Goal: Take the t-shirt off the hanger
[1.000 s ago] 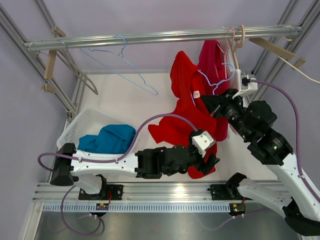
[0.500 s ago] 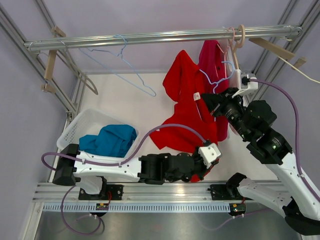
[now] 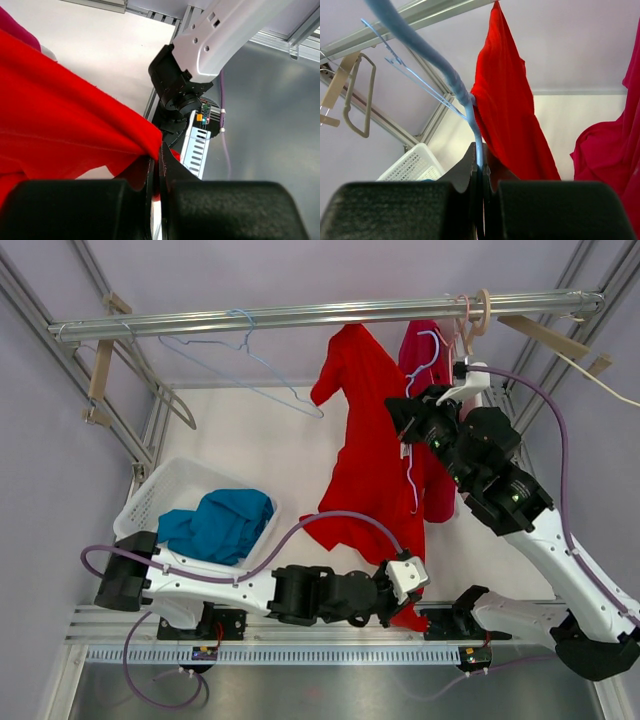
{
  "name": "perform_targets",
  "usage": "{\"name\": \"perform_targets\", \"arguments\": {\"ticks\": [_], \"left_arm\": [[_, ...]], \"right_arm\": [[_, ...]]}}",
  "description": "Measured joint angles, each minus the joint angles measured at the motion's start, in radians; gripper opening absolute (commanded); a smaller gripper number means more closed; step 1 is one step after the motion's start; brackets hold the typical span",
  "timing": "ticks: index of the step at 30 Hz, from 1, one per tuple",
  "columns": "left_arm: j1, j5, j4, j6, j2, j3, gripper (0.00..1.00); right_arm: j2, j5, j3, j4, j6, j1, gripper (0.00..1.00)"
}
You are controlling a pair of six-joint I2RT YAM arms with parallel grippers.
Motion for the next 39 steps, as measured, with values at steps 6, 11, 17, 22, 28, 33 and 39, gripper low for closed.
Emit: {"name": "perform_targets", "arguments": {"ticks": [6,11,17,22,28,33,39], "left_arm": [[0.000,0.006,0.021,-0.039,-0.031,-0.079,0.00],[-0.001,-0.004,-0.026,-0.055,-0.071,-0.108,0.00],[-0.021,-0.087,-0.164,-0.048,-0.234,-0.105,0.00],[-0.029,-0.213,-0.233,0.023,-0.345,-0.032,0.00],[-0.013,-0.453,-0.224,0.221,-0.384,0.062,0.00],[0.080,-0.547,-0.108,0.427,-0.385,0.075,0.00],[0.248,-0.558,0.055,0.581,-0.384,0.077,0.59]], "right_arm": [[-0.023,-0.015,0.071,-0.087,-0.015,-0.004,0.00],[-0.071,-0.048,0.115,-0.210,-0.014,-0.011,0.00],[-0.257,-0.122,0.041,-0.233,0.003,-0.018,0.00],[-0.440,-0.190,0.003,-0.246,0.025,-0.024,0.00],[-0.520,-0.308,-0.003,-0.279,0.047,-0.025,0.00],[-0.527,-0.403,-0.008,-0.344,0.068,-0.026,0.00],[-0.567,-0.501,-0.006,-0.374,0.105,-0.027,0.00]]}}
